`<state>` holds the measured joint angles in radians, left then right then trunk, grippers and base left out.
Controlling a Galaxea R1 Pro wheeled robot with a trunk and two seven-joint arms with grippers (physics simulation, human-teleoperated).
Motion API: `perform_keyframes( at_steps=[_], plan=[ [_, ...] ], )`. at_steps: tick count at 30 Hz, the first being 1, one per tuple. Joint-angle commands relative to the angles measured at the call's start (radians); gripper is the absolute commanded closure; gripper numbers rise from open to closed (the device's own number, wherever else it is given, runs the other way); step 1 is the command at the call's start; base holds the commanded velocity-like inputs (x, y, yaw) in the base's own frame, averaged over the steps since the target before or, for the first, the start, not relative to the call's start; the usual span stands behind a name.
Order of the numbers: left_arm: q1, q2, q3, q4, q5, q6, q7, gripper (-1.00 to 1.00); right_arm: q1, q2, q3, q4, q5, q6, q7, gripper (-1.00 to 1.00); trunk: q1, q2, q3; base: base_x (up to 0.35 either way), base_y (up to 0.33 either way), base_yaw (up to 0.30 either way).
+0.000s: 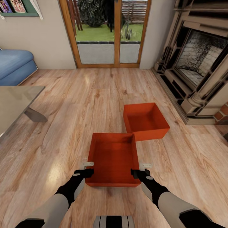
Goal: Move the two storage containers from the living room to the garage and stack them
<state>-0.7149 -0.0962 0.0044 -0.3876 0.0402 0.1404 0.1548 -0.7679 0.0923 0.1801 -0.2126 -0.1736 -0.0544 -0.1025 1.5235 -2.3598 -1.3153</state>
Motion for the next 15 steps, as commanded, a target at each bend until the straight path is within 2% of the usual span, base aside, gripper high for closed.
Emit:
perform_keyframes(
  at_steps=[1,5,12,15],
  plan=[
    [0.0,0.0,0.0,-0.002,0.004,0.005,0.003,-1.0,-0.001,0.0,0.009,0.001,-0.01,-0.004,-0.005,-1.0,0.0,0.0,-0.001,0.0,0.0,0.0],
    [0.0,0.0,0.0,-0.002,0.004,0.006,0.003,-1.0,-0.001,0.0,0.009,0.001,-0.01,-0.004,-0.005,-1.0,0.0,0.0,-0.001,0.0,0.0,0.0],
    [0.0,0.0,0.0,-0.002,0.004,0.007,0.003,-1.0,-0.001,0.0,0.009,0.001,-0.01,-0.004,-0.005,-1.0,0.027,-0.049,-0.023,0.0,0.0,0.0],
    [0.0,0.0,0.0,-0.002,0.004,0.007,0.003,-1.0,-0.001,0.0,0.009,0.001,-0.01,-0.004,-0.005,-1.0,0.027,-0.049,-0.023,0.0,0.0,0.0]
  ],
)
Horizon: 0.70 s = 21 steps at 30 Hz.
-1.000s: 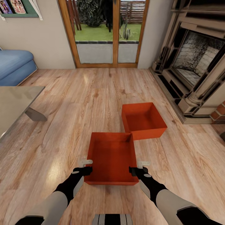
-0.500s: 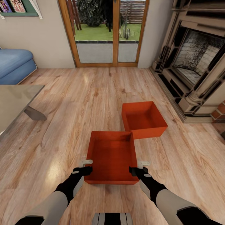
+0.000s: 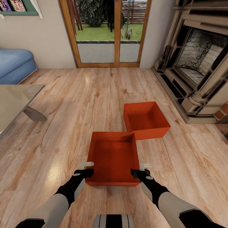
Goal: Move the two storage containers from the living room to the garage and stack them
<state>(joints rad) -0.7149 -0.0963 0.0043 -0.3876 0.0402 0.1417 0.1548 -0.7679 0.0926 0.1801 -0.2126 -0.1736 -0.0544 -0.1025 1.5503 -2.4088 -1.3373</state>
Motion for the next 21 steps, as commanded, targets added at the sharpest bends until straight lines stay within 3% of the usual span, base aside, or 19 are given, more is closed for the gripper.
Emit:
perform_keyframes(
  at_steps=[1,21],
  plan=[
    [0.0,0.0,0.0,-0.002,0.004,0.006,0.003,-1.0,-0.001,0.0,0.009,0.001,-0.01,-0.004,-0.005,-1.0,0.0,0.0,-0.001,0.0,0.0,0.0],
    [0.0,0.0,0.0,-0.002,0.004,0.006,0.003,-1.0,-0.001,0.001,0.009,0.001,-0.01,-0.002,-0.005,-1.0,0.0,0.0,-0.001,0.0,0.0,0.0]
  ],
)
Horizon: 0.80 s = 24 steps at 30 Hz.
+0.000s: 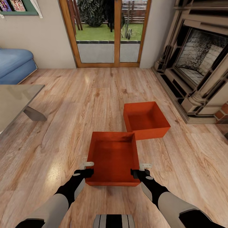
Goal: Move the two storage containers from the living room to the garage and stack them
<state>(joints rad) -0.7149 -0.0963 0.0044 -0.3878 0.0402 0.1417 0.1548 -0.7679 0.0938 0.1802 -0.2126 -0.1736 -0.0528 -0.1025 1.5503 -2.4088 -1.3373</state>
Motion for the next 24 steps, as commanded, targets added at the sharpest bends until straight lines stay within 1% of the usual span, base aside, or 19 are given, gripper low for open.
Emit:
perform_keyframes(
  at_steps=[1,5,16,24],
  plan=[
    [0.0,0.0,0.0,-0.002,0.004,0.006,0.003,-1.0,-0.001,0.0,0.009,0.001,-0.01,-0.004,-0.005,-1.0,0.0,0.0,-0.001,0.0,0.0,0.0],
    [0.0,0.0,0.0,-0.001,0.004,0.006,0.003,-1.0,-0.001,-0.001,0.009,0.001,-0.01,-0.004,-0.005,-1.0,0.0,0.0,-0.001,0.0,0.0,0.0],
    [0.0,0.0,0.001,-0.002,0.005,0.006,0.003,-1.0,-0.001,-0.014,0.008,0.001,-0.011,-0.003,-0.005,-1.0,0.0,0.0,-0.001,0.0,0.0,0.0],
    [0.0,-0.002,0.002,-0.005,0.004,0.007,0.005,-1.0,-0.001,-0.015,0.009,0.001,-0.011,0.01,-0.005,-1.0,0.0,0.0,-0.001,0.0,0.0,0.0]
  ],
)
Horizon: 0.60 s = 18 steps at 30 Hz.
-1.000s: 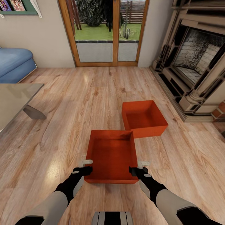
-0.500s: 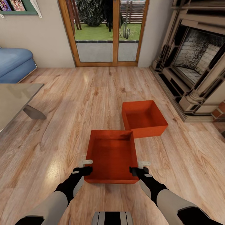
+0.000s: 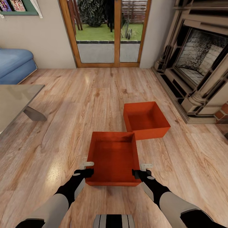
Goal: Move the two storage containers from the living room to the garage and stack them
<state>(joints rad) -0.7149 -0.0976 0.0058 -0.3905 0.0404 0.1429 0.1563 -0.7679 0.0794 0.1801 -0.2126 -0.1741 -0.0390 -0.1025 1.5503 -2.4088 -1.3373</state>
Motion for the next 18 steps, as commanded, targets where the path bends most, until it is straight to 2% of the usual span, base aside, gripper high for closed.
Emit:
perform_keyframes(
  at_steps=[1,5,6,18],
  plan=[
    [0.0,0.0,0.0,-0.002,0.004,0.006,0.003,-1.0,-0.001,0.0,0.009,0.001,-0.011,-0.004,-0.005,-1.0,0.0,0.0,-0.001,0.0,0.0,0.0],
    [0.0,0.0,0.002,-0.001,0.005,0.006,0.003,-1.0,-0.001,0.0,0.009,0.001,-0.011,-0.005,-0.005,-1.0,0.0,0.0,-0.001,0.0,0.0,0.0],
    [0.0,0.0,0.003,0.004,0.007,0.009,0.004,1.0,-0.001,-0.001,0.008,0.001,-0.015,-0.004,0.002,1.0,0.0,0.0,-0.001,0.0,0.0,0.0],
    [0.0,0.0,0.003,-0.002,0.007,0.013,0.004,1.0,-0.001,-0.001,0.007,0.001,-0.016,-0.011,-0.005,1.0,0.0,0.0,-0.001,0.0,0.0,0.0]
  ],
)
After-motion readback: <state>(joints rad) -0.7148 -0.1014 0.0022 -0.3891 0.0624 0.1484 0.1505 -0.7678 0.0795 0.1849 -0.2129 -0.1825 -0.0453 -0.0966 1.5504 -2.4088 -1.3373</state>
